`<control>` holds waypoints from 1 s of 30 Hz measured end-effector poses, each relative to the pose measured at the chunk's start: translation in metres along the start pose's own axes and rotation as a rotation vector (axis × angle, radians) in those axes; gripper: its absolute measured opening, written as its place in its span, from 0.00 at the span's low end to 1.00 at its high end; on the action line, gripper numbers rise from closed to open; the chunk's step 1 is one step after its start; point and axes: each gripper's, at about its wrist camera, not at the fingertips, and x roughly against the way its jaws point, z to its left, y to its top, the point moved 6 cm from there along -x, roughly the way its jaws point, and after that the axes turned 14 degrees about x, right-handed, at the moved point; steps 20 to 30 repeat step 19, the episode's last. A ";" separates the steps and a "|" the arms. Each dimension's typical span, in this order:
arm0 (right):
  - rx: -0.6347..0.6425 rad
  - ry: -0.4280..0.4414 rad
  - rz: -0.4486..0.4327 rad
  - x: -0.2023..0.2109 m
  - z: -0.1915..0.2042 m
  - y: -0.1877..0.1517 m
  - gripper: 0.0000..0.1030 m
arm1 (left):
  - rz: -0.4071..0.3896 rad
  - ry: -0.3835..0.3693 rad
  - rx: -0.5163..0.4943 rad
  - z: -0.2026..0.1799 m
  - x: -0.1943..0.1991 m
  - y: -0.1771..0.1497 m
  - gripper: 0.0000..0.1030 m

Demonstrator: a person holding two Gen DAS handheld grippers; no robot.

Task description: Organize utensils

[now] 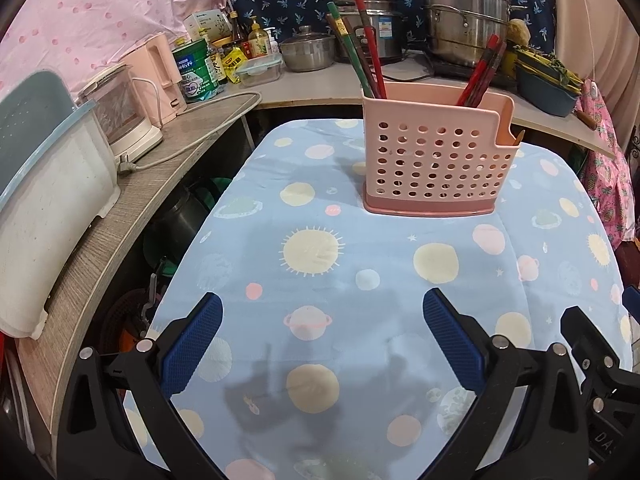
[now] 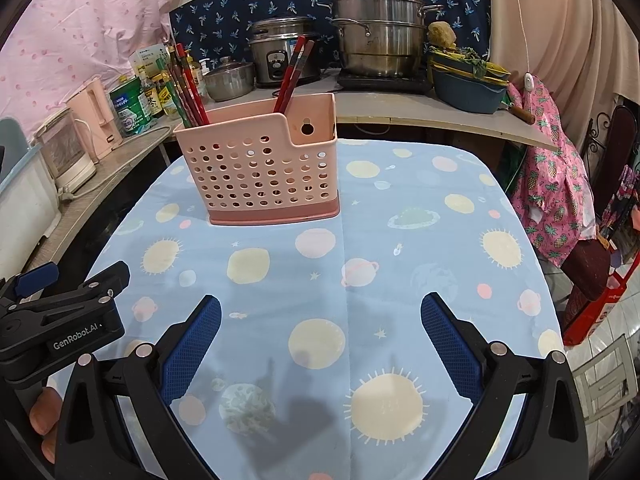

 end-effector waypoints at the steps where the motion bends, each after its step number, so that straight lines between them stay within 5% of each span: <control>1: -0.001 0.000 0.000 -0.001 -0.001 0.000 0.94 | 0.000 0.000 0.000 0.000 0.000 0.000 0.93; 30: -0.012 -0.011 -0.009 -0.008 -0.008 0.008 0.94 | -0.017 -0.004 0.016 -0.002 -0.004 0.010 0.93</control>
